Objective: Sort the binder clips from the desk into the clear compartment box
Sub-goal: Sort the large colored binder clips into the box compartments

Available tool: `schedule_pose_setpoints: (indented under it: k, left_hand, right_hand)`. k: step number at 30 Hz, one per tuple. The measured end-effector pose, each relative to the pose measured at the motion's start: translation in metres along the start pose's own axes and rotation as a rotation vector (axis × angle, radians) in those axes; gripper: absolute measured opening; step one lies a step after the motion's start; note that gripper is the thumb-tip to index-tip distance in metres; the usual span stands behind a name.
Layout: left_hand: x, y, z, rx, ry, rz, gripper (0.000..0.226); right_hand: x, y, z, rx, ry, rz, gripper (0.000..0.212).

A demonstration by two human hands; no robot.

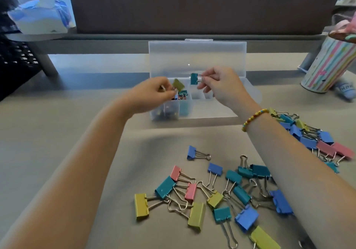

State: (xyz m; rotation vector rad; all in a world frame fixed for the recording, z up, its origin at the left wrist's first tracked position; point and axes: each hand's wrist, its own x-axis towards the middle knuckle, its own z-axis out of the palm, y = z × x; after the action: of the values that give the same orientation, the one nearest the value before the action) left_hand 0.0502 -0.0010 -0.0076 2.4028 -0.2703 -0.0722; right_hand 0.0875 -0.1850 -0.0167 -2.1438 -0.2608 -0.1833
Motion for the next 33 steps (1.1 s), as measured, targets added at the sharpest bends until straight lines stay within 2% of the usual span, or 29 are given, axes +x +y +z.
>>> schedule_pose_setpoints:
  k: [3,7,11,18,24,27,30,33]
  left_hand:
    - [0.026,-0.002,0.000,-0.025,0.211,-0.037,0.013]
    - [0.051,-0.006,0.009,-0.067,0.355,-0.036,0.012]
    - [0.066,-0.013,0.015,-0.050,0.407,-0.019,0.012]
    - [0.079,-0.022,0.025,-0.016,0.359,-0.015,0.014]
    - [0.079,-0.024,0.026,-0.023,0.343,-0.016,0.014]
    - [0.079,-0.023,0.025,-0.022,0.341,-0.019,0.013]
    - [0.078,-0.022,0.024,-0.015,0.329,-0.022,0.012]
    - [0.077,-0.020,0.024,-0.011,0.318,-0.031,0.013]
  right_hand:
    - [0.013,0.001,0.003,-0.130,0.013,-0.029,0.004]
    - [0.029,0.001,0.011,-0.346,-0.054,-0.110,0.020]
    - [0.043,0.004,0.022,-0.655,-0.170,-0.179,0.026]
    - [0.047,0.003,0.032,-1.052,-0.180,-0.399,0.021]
    - [0.050,-0.001,0.030,-1.090,-0.340,-0.363,0.028]
    - [0.051,0.002,0.027,-1.007,-0.425,-0.294,0.031]
    - [0.050,0.005,0.022,-0.887,-0.426,-0.230,0.027]
    - [0.048,0.005,0.020,-0.888,-0.422,-0.201,0.035]
